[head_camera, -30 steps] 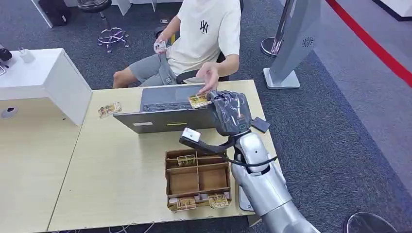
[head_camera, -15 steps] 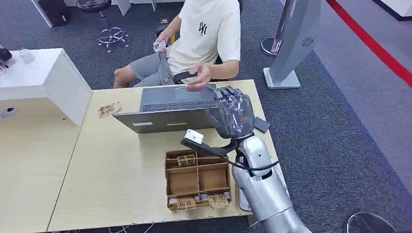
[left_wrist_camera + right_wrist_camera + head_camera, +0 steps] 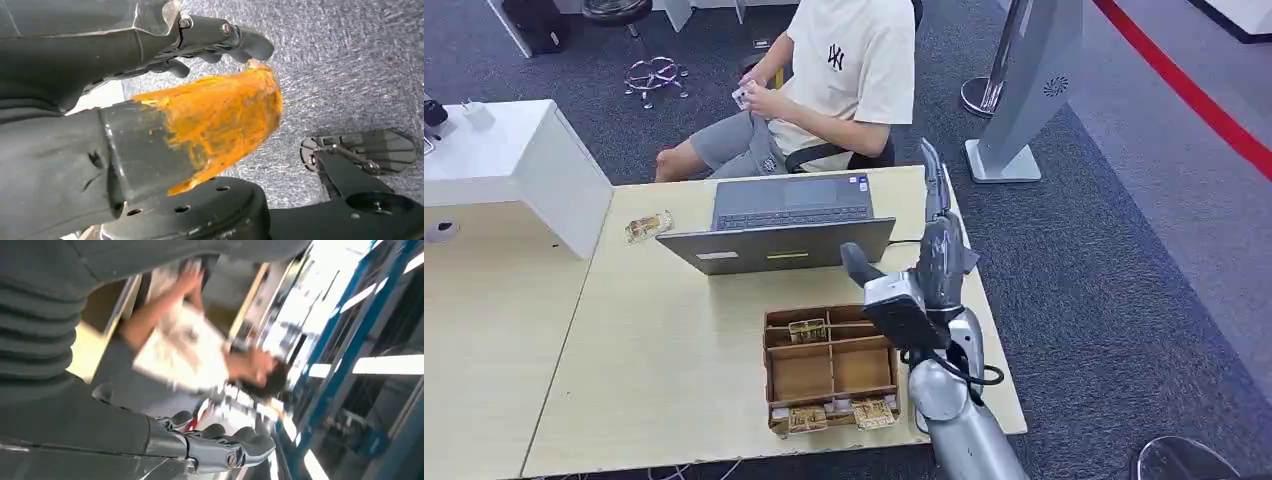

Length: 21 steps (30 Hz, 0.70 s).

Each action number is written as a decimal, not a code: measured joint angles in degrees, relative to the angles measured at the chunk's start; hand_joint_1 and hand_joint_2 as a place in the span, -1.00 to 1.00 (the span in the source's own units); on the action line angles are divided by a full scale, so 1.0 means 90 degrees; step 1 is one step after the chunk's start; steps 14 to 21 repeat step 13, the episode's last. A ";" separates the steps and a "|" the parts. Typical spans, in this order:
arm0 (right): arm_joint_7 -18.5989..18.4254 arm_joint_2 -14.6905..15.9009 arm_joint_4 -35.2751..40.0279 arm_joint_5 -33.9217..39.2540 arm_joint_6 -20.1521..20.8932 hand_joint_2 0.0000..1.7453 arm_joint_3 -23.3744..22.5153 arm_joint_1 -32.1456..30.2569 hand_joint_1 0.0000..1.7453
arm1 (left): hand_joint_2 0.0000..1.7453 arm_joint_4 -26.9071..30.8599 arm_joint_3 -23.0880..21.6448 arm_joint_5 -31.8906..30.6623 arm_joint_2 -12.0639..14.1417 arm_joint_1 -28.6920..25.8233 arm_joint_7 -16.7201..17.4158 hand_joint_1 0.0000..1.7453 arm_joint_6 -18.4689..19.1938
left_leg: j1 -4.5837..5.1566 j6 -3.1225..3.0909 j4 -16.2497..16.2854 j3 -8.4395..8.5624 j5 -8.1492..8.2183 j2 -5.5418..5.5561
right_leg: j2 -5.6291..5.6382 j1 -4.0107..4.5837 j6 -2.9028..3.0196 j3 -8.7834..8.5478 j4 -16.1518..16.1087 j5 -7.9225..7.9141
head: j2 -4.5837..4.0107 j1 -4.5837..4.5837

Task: Pass the card to the sensor for recognition and then transmit it.

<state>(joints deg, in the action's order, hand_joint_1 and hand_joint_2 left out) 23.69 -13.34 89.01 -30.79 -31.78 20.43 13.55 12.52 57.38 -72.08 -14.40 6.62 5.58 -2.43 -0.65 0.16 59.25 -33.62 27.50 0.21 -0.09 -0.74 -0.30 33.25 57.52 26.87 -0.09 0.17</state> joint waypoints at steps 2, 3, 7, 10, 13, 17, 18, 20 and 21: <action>0.0077 0.0138 0.0296 0.0982 0.0634 -1.00 0.0250 -0.0102 -1.00 | -1.00 0.0000 0.0049 0.0017 0.0005 -0.0019 -0.0017 -1.00 -0.0003 | 0.0000 0.0000 0.0000 0.0000 0.0000 0.0001 | -0.0002 0.0000 -0.0001 0.0000 0.0000 0.0001 | 0.0000 0.0000; 0.0152 0.0206 0.0440 0.1537 0.1043 -1.00 0.0350 -0.0162 -1.00 | -1.00 0.0000 0.0077 0.0034 0.0007 -0.0026 -0.0025 -1.00 -0.0003 | 0.0000 0.0000 0.0000 0.0000 0.0000 0.0001 | -0.0002 0.0000 -0.0001 0.0000 0.0000 0.0001 | 0.0000 0.0000; 0.0415 0.0457 0.0839 0.2938 0.2448 -1.00 0.0509 -0.0356 -1.00 | -1.00 0.0000 0.0170 0.0058 0.0024 -0.0042 -0.0063 -1.00 -0.0007 | -0.0001 0.0000 0.0000 0.0000 0.0000 0.0001 | -0.0002 0.0000 -0.0001 0.0000 0.0000 0.0001 | 0.0000 0.0000; 0.0663 0.0651 0.1067 0.3734 0.3844 -1.00 0.0547 -0.0512 -1.00 | -1.00 0.0000 0.0182 0.0034 0.0048 -0.0042 -0.0085 -1.00 -0.0012 | -0.0001 0.0000 0.0000 0.0000 0.0000 0.0001 | -0.0002 0.0000 -0.0001 -0.0001 0.0000 0.0001 | 0.0000 0.0000; 0.0799 0.0817 0.1187 0.4088 0.4747 -1.00 0.0586 -0.0653 -1.00 | -1.00 0.0000 0.0184 -0.0017 0.0070 -0.0041 -0.0088 -1.00 -0.0012 | -0.0001 0.0000 0.0000 0.0000 0.0000 0.0001 | -0.0002 0.0000 -0.0001 -0.0001 0.0000 0.0001 | 0.0000 0.0000; 0.0799 0.0817 0.1187 0.4088 0.4747 -1.00 0.0586 -0.0653 -1.00 | -1.00 0.0000 0.0184 -0.0017 0.0070 -0.0041 -0.0088 -1.00 -0.0012 | -0.0001 0.0000 0.0000 0.0000 0.0000 0.0001 | -0.0002 0.0000 -0.0001 -0.0001 0.0000 0.0001 | 0.0000 0.0000; 0.0799 0.0817 0.1187 0.4088 0.4747 -1.00 0.0586 -0.0653 -1.00 | -1.00 0.0000 0.0184 -0.0017 0.0070 -0.0041 -0.0088 -1.00 -0.0012 | -0.0001 0.0000 0.0000 0.0000 0.0000 0.0001 | -0.0002 0.0000 -0.0001 -0.0001 0.0000 0.0001 | 0.0000 0.0000; 0.0799 0.0817 0.1187 0.4088 0.4747 -1.00 0.0586 -0.0653 -1.00 | -1.00 0.0000 0.0184 -0.0017 0.0070 -0.0041 -0.0088 -1.00 -0.0012 | -0.0001 0.0000 0.0000 0.0000 0.0000 0.0001 | -0.0002 0.0000 -0.0001 -0.0001 0.0000 0.0001 | 0.0000 0.0000; 0.0799 0.0817 0.1187 0.4088 0.4747 -1.00 0.0586 -0.0653 -1.00 | -1.00 0.0000 0.0184 -0.0017 0.0070 -0.0041 -0.0088 -1.00 -0.0012 | -0.0001 0.0000 0.0000 0.0000 0.0000 0.0001 | -0.0002 0.0000 -0.0001 -0.0001 0.0000 0.0001 | 0.0000 0.0000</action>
